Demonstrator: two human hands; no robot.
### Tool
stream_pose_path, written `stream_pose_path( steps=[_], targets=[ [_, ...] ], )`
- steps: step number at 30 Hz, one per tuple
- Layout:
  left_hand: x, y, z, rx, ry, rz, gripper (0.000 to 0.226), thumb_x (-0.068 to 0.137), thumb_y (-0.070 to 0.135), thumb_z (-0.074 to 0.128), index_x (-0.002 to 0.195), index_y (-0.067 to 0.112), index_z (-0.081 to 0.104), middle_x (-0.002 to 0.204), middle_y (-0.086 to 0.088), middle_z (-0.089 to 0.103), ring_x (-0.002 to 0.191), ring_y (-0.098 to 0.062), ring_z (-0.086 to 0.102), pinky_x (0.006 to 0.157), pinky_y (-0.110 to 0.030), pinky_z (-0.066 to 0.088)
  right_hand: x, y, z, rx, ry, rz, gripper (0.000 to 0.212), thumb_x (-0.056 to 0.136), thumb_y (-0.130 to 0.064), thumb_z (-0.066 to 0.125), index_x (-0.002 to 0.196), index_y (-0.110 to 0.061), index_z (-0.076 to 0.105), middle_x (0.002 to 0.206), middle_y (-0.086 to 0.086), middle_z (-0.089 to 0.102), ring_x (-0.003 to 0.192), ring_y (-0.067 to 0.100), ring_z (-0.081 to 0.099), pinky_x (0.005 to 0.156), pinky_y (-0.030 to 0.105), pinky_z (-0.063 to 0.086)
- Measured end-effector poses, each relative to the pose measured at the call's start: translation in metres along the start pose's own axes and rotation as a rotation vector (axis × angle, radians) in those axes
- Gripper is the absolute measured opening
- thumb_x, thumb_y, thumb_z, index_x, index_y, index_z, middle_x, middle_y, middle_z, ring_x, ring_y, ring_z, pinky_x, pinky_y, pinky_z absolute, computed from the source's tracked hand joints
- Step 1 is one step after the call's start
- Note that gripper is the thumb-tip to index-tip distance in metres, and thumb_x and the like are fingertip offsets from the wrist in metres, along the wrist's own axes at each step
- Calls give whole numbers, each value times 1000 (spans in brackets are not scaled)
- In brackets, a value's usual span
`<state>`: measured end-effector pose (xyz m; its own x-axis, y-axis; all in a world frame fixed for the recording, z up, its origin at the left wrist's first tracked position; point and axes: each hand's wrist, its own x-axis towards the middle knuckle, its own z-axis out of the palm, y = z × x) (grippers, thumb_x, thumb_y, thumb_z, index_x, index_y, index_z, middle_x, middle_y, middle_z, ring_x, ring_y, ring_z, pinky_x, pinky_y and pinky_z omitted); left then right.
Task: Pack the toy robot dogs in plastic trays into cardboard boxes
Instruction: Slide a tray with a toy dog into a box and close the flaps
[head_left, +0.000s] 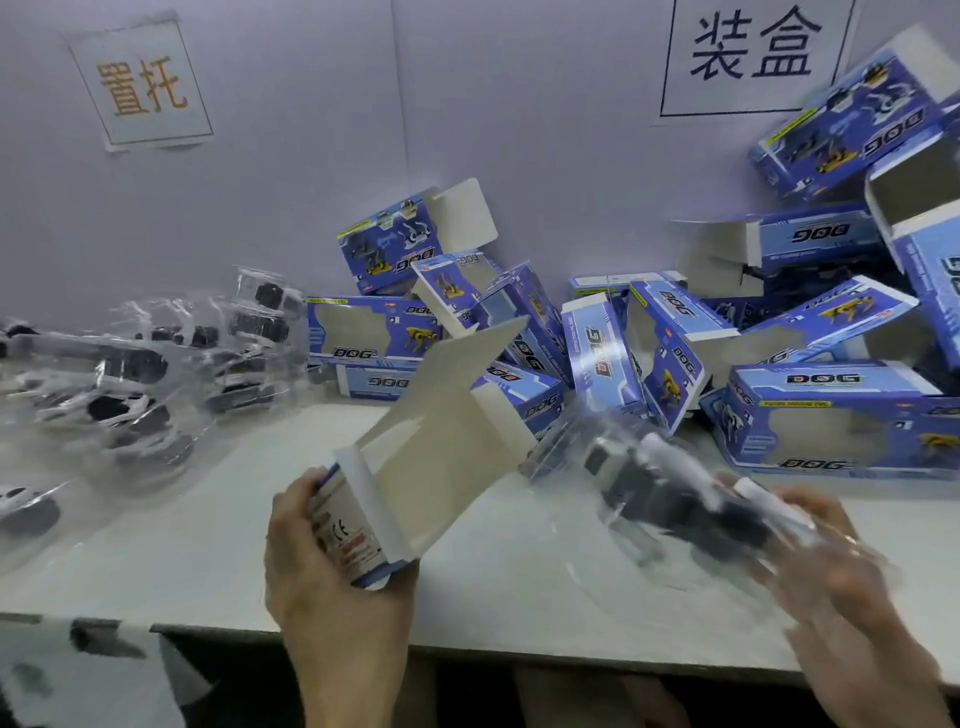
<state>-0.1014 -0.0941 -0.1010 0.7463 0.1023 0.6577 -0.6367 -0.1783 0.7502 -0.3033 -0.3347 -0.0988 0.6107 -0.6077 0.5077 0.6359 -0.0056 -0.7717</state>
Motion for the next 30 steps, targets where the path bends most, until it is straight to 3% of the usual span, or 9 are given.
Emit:
stream_pose_path(
  steps=[3,6,8,11,18,21,25,27,30],
  targets=[
    [-2,5,3,81,-37,104,108,47,-2,93,134,31,38,126,13,46,115,-16,47,96,-47,43,-2,-17,16,64,-88,16,85,42,-58,92,111,-17,67,131,14,64,113,33,66,83,49,59],
    [-4,5,5,87,-95,198,111,43,-9,92,135,22,38,138,-3,45,134,-35,42,104,-64,37,0,-19,22,-43,-67,-46,78,45,-34,92,114,-11,61,134,19,61,125,43,57,95,61,49],
    [-4,3,5,50,-138,217,113,43,-13,91,135,23,37,143,0,40,143,-32,30,111,-60,31,2,-19,28,-134,0,-55,53,58,-8,75,109,-19,65,127,11,66,122,41,59,97,48,51],
    [-6,-2,4,21,-201,272,111,43,-13,91,134,23,39,143,5,40,145,-19,25,115,-37,25,2,-22,38,-333,43,-39,43,62,-30,76,104,-30,66,115,0,71,112,23,66,87,23,54],
    [-6,-11,5,63,-344,386,102,48,-6,88,133,22,41,140,2,43,141,-26,29,116,-35,25,-2,-23,59,-682,-19,174,74,50,-66,83,117,-46,58,122,-22,63,123,-11,51,109,29,38],
    [-9,-9,6,33,-366,432,89,52,1,71,133,24,43,140,10,42,142,-24,30,114,-45,29,-3,-22,66,-647,-73,216,73,58,-58,85,123,-47,56,128,-23,62,128,-7,49,116,35,35],
    [-13,-9,10,-3,-342,427,90,53,13,77,135,24,43,140,22,40,142,-22,33,116,-36,28,4,-23,81,-373,-121,227,119,33,-76,83,135,-27,46,142,-14,54,135,0,45,118,30,33],
    [-18,-9,12,-84,-293,311,90,53,26,85,134,26,45,137,25,42,134,-25,43,111,-30,36,6,-24,83,-198,-80,111,98,50,-59,86,131,-18,49,144,-1,54,132,9,52,113,29,38],
    [-23,3,12,-263,-224,0,94,45,46,96,127,47,49,128,18,56,118,-11,56,89,-12,49,1,-27,83,-139,65,-127,46,87,-22,45,133,-16,53,142,0,58,133,18,54,109,31,44]
  ],
)
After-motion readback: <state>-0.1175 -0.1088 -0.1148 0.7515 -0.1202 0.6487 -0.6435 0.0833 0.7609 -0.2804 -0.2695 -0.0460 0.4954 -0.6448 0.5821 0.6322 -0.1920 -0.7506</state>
